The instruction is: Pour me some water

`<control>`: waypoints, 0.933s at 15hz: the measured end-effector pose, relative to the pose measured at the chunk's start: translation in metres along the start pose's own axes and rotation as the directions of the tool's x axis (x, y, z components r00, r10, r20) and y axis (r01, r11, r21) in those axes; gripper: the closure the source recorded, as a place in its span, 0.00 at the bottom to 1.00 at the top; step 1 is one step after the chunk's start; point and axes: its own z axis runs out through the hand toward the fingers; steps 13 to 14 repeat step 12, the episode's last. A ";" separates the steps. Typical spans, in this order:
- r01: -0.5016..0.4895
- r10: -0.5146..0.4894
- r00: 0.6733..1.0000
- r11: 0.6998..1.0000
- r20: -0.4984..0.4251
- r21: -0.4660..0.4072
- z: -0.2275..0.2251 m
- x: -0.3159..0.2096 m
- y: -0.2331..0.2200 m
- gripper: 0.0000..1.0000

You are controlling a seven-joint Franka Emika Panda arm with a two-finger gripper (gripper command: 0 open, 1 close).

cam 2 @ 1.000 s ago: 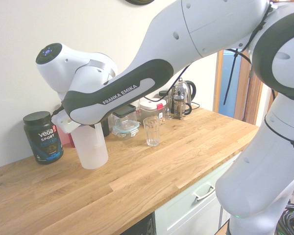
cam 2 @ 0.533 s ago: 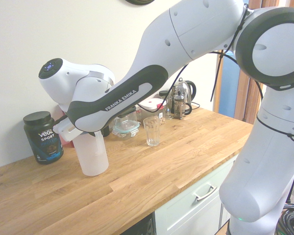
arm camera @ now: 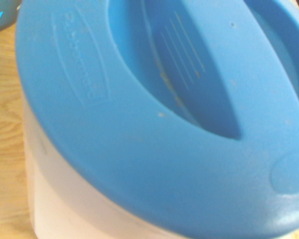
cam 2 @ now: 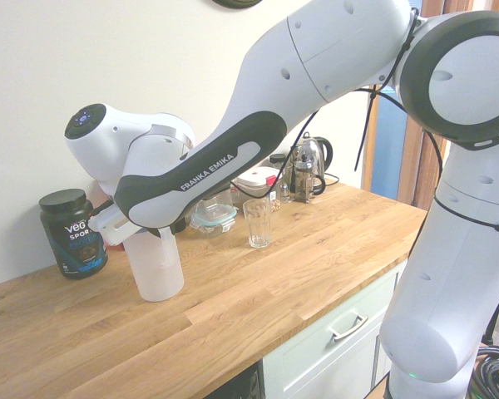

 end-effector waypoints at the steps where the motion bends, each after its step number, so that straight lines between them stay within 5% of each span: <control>1: -0.002 0.002 1.000 1.000 -0.003 -0.001 -0.003 -0.003 0.001 0.00; 6: -0.005 0.005 1.000 1.000 0.009 -0.025 -0.005 0.003 0.014 0.00; 12: 0.179 -0.180 0.948 0.983 0.264 0.025 -0.061 0.001 0.043 0.00; 14: 0.179 -0.180 0.948 0.983 0.264 0.025 -0.061 0.001 0.043 0.00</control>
